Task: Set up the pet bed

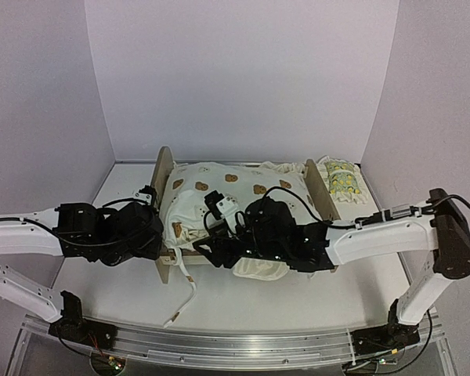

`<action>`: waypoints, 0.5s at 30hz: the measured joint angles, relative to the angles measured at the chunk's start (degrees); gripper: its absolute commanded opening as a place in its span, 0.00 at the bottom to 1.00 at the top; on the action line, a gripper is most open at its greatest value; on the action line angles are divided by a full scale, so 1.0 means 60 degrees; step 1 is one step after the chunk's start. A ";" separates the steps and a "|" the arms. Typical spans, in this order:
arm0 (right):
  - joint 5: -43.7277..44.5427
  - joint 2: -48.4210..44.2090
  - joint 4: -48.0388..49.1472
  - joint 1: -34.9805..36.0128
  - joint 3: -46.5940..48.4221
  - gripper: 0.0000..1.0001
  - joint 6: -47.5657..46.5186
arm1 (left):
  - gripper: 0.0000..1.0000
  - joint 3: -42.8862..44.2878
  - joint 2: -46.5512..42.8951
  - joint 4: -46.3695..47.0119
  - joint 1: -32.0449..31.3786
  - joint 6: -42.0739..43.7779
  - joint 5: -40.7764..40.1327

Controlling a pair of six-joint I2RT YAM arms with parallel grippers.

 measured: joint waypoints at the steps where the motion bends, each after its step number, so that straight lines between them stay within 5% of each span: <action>1: -0.0019 -0.0209 -0.0021 0.0013 -0.0149 0.66 -0.0034 | 0.00 0.0002 0.0042 0.0052 -0.0002 0.0000 -0.0042; 8: -0.0551 -0.1350 -0.0324 0.0252 -0.1534 0.67 -0.0340 | 0.00 0.0191 0.0298 0.0074 0.0001 -0.0015 -0.0121; 15: -0.1217 -0.0488 0.0279 0.1553 -0.1702 0.59 -0.1071 | 0.00 0.0675 0.0766 -0.0123 0.0005 -0.0022 0.0052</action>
